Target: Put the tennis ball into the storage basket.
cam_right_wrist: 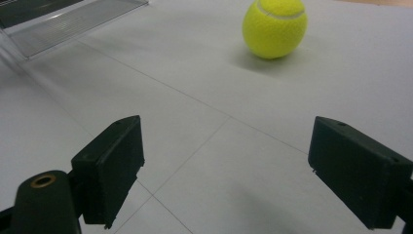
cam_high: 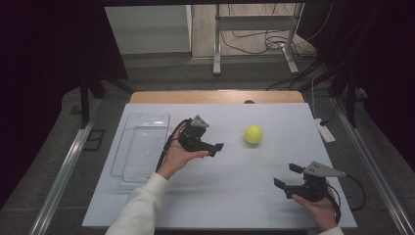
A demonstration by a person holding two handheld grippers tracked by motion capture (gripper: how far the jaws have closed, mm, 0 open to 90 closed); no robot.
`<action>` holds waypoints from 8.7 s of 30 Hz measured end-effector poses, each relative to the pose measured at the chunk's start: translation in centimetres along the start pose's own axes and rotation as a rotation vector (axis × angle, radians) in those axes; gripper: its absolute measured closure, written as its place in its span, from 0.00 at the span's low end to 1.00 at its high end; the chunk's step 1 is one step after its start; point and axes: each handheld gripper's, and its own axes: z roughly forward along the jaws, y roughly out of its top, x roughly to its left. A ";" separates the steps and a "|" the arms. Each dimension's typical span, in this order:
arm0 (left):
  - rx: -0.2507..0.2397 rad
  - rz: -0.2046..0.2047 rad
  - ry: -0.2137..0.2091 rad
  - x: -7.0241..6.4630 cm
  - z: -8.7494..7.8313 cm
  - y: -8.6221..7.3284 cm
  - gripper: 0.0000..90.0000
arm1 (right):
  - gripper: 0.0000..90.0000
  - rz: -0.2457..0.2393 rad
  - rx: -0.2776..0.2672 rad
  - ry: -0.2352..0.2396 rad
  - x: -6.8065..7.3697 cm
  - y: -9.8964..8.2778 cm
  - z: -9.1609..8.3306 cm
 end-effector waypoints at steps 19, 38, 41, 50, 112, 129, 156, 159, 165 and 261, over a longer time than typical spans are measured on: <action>0.029 0.012 -0.012 -0.1 1.7 1.0 0.09 | 0.14 -0.010 0.001 0.009 0.2 0.1 0.0; 0.027 -0.013 -0.022 0.6 1.8 2.0 0.09 | 0.14 -0.016 0.014 0.005 0.4 0.2 0.6; 0.030 -0.013 -0.026 0.6 2.0 2.3 0.09 | 0.14 -0.017 0.014 0.006 0.3 0.2 0.7; 0.044 -0.006 -0.036 0.2 3.3 3.3 0.08 | 0.14 -0.019 0.014 0.007 0.3 0.2 0.6; 0.112 0.037 -0.058 -0.4 7.9 7.0 0.08 | 0.14 -0.021 0.022 0.005 0.3 0.1 0.7; 0.112 0.044 -0.063 -1.0 8.8 8.0 0.09 | 0.14 -0.019 0.022 0.005 0.2 0.1 0.6; 0.154 0.058 -0.059 -1.0 10.8 9.1 0.09 | 0.14 -0.018 0.020 0.005 0.2 0.1 0.5; 0.159 0.058 -0.059 -1.0 11.0 9.2 0.09 | 0.14 -0.017 0.020 0.006 0.2 0.0 0.5; 0.162 0.058 -0.056 -0.9 11.3 9.6 0.09 | 0.14 -0.015 0.019 0.005 0.1 0.0 0.5; 0.329 0.115 -0.054 -2.0 17.1 8.9 0.30 | 0.14 -0.007 0.021 -0.001 0.0 -0.3 0.2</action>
